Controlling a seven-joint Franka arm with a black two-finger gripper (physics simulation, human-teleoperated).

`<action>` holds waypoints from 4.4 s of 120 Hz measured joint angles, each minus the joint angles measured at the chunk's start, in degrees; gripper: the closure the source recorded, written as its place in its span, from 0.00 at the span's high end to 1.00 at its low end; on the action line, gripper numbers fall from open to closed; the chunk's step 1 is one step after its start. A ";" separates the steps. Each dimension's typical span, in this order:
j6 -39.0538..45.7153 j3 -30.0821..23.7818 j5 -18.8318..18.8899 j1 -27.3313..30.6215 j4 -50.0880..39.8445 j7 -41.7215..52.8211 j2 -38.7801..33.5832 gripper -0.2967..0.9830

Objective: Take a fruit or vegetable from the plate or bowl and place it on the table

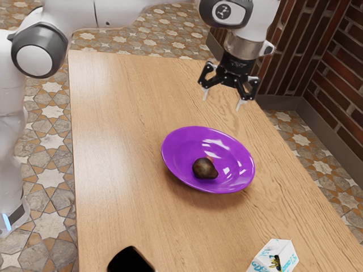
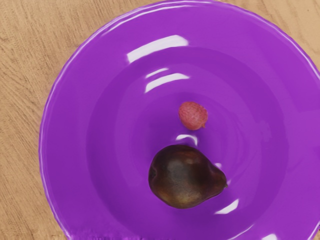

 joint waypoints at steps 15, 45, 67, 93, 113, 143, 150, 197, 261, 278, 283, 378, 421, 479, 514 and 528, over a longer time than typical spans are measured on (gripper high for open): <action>-0.54 -0.19 -1.60 0.05 0.08 -13.70 -0.02 0.77; -1.47 3.32 -3.87 0.99 -0.25 -24.36 -1.99 0.77; -1.63 -6.97 -4.03 14.13 -2.66 -23.37 -1.39 0.77; 3.07 -7.54 0.86 5.22 -16.02 -19.23 -3.86 0.77; 7.37 -7.52 2.95 5.36 -18.46 -13.64 -4.29 0.77; 10.74 -7.51 3.98 5.46 -18.54 -2.99 -4.30 0.77; 11.08 -7.51 4.05 5.42 -18.59 -1.08 -4.33 0.77; 12.02 -7.51 4.17 5.24 -18.53 7.68 -4.26 0.77; 12.17 -7.60 5.82 3.55 -19.14 13.62 -3.73 0.77; 12.18 -7.61 6.14 2.35 -19.72 14.54 -3.85 0.77; 12.18 -7.61 6.18 2.42 -19.81 14.76 -3.79 0.77; 13.67 -6.16 3.15 5.16 -30.80 58.83 -12.77 0.77; 22.24 -9.83 1.61 -5.57 -35.60 78.82 -12.29 0.77; 24.92 -7.78 1.81 -1.17 -36.87 95.22 -12.77 0.77; 25.13 -6.42 1.88 5.62 -37.60 102.95 -13.08 0.77; 25.29 -5.76 1.84 5.59 -37.68 105.15 -12.72 0.77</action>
